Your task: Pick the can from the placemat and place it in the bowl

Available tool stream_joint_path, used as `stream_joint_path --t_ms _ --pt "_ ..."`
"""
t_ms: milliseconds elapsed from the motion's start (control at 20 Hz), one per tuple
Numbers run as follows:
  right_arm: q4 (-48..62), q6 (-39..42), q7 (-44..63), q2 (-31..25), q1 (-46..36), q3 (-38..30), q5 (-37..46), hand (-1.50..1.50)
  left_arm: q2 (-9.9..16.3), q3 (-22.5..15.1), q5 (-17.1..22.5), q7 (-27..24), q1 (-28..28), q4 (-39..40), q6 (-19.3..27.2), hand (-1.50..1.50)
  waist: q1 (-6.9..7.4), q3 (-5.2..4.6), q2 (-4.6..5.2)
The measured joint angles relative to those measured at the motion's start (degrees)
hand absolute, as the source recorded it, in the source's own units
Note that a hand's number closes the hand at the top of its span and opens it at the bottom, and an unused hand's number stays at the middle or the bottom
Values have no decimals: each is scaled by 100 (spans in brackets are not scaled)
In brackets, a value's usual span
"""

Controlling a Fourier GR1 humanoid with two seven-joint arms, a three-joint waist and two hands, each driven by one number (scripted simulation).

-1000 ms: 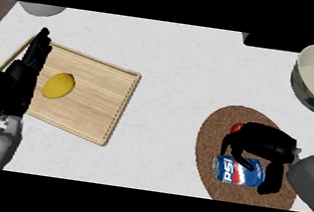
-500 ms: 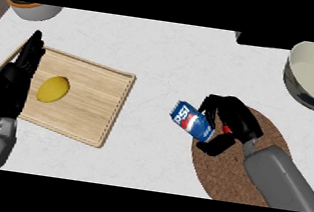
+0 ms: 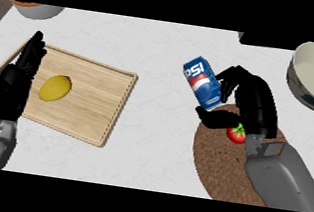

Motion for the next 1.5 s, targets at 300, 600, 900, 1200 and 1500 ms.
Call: stream_joint_path --t_ms 300,600,900,1200,1500 --pt "-706 16 604 -334 205 -779 161 150 -59 16 -36 -4 -21 -78 -89 0 114 9 56" --pt "63 -193 -213 -614 60 -1902 -306 150 -92 66 -72 43 -192 -40 -189 0 184 15 91" --pt "1486 -454 -1553 -955 -252 -2835 -690 150 -151 117 -103 -93 -192 69 -265 0 244 18 111" --pt "3203 -793 -2767 -1466 -661 -3354 -518 150 -211 121 -136 -52 -321 121 -314 0 306 21 136" --pt "4966 -1432 -3711 -1927 -1020 -3617 -71 150 -253 105 -136 -101 -395 154 -379 0 423 30 184"
